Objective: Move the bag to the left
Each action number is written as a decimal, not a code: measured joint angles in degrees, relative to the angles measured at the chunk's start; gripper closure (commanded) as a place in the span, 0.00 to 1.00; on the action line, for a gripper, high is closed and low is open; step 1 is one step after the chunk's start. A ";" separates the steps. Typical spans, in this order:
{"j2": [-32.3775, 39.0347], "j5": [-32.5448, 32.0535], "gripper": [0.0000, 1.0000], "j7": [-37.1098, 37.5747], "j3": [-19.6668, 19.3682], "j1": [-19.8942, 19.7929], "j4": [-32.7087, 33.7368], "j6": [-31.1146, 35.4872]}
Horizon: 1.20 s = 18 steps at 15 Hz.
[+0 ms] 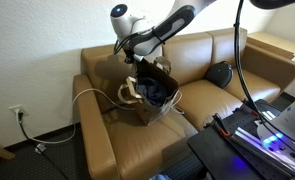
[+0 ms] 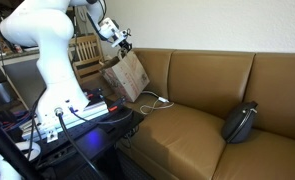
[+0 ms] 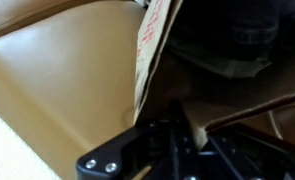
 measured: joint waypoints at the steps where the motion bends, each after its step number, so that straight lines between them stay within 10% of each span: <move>1: -0.07 -0.50 1.00 -0.04 0.11 0.00 -0.13 2.22; 8: -1.40 1.16 1.00 -5.63 1.69 -2.18 -4.10 17.26; 9: -1.36 3.55 0.74 -8.94 2.44 -3.51 -4.25 18.35; 13: -1.35 15.01 0.52 -23.09 5.35 -8.19 -3.02 17.72; 18: 0.01 23.10 0.19 -32.62 6.58 -8.09 7.65 1.25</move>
